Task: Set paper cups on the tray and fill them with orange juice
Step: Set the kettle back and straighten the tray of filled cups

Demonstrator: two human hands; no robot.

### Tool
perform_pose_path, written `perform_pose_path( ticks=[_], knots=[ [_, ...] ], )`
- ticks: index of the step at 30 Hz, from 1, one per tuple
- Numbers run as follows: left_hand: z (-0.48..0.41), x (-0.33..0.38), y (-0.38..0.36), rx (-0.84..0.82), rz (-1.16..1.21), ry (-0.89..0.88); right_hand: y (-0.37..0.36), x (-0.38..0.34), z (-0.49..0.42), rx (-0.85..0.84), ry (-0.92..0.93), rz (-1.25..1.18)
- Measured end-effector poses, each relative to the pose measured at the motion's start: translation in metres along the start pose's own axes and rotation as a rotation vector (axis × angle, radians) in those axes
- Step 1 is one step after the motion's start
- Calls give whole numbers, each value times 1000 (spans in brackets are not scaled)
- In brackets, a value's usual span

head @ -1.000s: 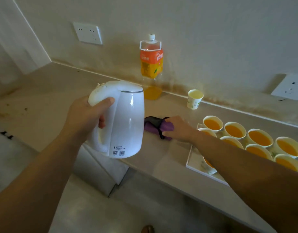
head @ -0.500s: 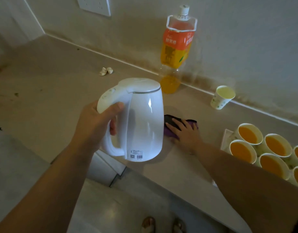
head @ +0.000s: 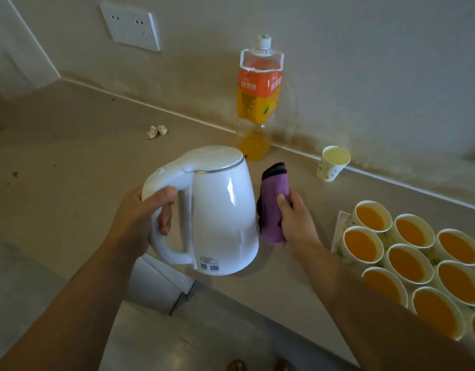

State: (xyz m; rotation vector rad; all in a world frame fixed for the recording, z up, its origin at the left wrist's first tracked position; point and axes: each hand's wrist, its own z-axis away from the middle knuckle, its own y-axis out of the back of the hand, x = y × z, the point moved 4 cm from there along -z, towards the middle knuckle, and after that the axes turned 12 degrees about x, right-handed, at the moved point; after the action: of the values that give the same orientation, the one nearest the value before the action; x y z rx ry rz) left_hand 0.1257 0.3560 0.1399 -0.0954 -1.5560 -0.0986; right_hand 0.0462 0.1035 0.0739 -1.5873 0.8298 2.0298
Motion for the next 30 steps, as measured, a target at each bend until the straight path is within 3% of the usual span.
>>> perform_pose_path(
  ticks=[5,8,11,13,15,18,23,28,30],
  knots=[
    [6,13,-18,45,107,46,-2,-45,52,-27,329,-24],
    [12,23,-33,54,109,21,-1,-56,75,80,580,117],
    [21,31,-53,16,75,-34,-7,-65,90,232,927,428],
    [26,35,-62,-9,121,-18,-8,-68,88,377,972,540],
    [25,39,-67,-31,158,-11,-4,-77,81,450,923,502],
    [23,47,-67,-67,188,-25,3,-86,78,423,826,395],
    [24,54,-56,-198,300,-19,31,-98,43,152,278,118],
    [21,70,-44,-358,375,-8,42,-104,17,-198,-45,-274],
    [21,76,-42,-425,392,4,47,-111,15,-228,-60,-254]
  ],
)
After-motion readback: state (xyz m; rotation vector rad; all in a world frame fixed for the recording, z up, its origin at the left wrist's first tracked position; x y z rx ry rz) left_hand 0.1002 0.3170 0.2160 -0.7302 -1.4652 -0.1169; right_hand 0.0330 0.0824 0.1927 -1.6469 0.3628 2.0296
